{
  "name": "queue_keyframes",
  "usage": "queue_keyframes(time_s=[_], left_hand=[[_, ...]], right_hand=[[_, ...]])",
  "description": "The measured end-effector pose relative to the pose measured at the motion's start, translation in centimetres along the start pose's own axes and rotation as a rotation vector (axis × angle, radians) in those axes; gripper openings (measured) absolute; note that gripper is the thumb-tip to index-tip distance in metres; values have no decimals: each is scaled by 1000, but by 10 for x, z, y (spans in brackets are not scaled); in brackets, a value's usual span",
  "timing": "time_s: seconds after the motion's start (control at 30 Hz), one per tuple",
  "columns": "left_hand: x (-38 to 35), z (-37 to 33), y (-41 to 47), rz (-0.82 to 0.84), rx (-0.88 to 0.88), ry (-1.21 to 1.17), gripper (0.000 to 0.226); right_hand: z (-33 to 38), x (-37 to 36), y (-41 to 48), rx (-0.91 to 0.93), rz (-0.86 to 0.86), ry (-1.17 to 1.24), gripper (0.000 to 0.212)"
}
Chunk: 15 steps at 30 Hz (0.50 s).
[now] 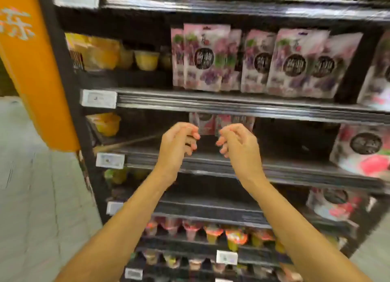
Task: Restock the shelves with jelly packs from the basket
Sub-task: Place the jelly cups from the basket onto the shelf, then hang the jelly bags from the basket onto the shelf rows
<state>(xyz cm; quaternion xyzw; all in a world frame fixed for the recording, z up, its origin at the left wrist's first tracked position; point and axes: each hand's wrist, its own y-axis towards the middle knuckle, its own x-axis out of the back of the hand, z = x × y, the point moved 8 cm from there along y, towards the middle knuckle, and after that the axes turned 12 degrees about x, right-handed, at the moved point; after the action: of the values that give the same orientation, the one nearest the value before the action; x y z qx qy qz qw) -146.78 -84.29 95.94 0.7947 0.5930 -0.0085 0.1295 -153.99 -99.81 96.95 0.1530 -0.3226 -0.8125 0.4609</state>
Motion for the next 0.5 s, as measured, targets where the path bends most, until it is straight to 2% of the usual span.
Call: queue_keyframes(time_s=[0.13,0.23,0.33,0.5], left_hand=[[11,124,-37,2,312,-35,16],[26,219,-66,-28,526,-33,20],[42,305,-102,-49,689,40,22],[65,432,-183,-85,1010,157,23]], right_hand=[[-88,5,-101,-294,-25,19,16],[-152,7,-182,-492,-53,-54,19],[-206,13,-261,-684,-44,-132,18],[-283,27,-382,-954,-25,-206,30]])
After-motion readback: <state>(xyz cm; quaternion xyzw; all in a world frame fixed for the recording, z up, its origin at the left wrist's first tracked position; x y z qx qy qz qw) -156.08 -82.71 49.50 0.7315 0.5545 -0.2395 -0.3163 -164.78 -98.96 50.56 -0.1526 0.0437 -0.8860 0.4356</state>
